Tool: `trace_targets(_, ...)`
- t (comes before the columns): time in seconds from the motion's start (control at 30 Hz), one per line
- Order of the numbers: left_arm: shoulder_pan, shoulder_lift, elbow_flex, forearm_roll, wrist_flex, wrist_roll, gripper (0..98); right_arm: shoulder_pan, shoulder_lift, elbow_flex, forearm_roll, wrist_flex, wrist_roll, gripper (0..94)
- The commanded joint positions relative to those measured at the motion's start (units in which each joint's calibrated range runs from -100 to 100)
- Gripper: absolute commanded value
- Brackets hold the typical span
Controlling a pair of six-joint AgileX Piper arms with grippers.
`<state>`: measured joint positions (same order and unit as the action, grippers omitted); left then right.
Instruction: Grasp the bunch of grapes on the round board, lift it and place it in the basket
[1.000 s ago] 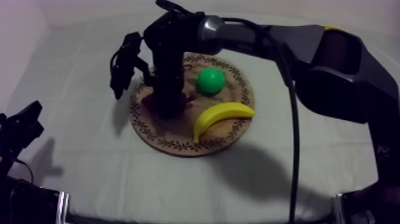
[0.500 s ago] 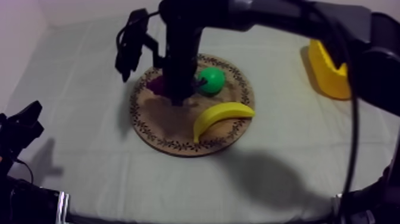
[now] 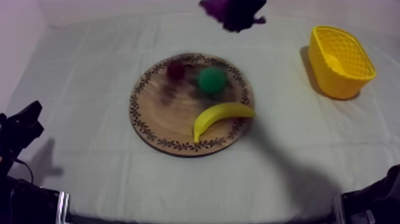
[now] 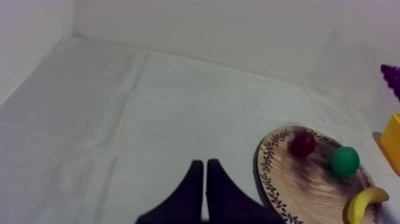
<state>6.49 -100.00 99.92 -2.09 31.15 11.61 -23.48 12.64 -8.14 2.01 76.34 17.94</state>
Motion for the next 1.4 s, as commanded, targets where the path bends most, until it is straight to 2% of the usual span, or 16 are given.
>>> trace_targets(0.0,-0.01,0.0,-0.04,-0.04,-0.03,-0.01,0.1,3.25,-3.94,0.79,0.41,-0.42,-0.68,32.4)
trace_targets(0.47,-0.01,0.0,-0.04,-0.04,-0.03,-0.01,0.1,16.49,-13.31,8.58,2.51,-5.79,-5.12,33.5)
trace_targets(0.8,-0.01,0.0,-0.04,-0.04,-0.03,-0.01,0.1,25.25,-14.59,13.93,3.18,-10.92,-10.26,35.7)
trace_targets(1.37,-0.01,0.0,-0.04,-0.04,-0.03,-0.01,0.1,30.75,-5.12,20.46,2.01,-12.86,-12.88,38.2)
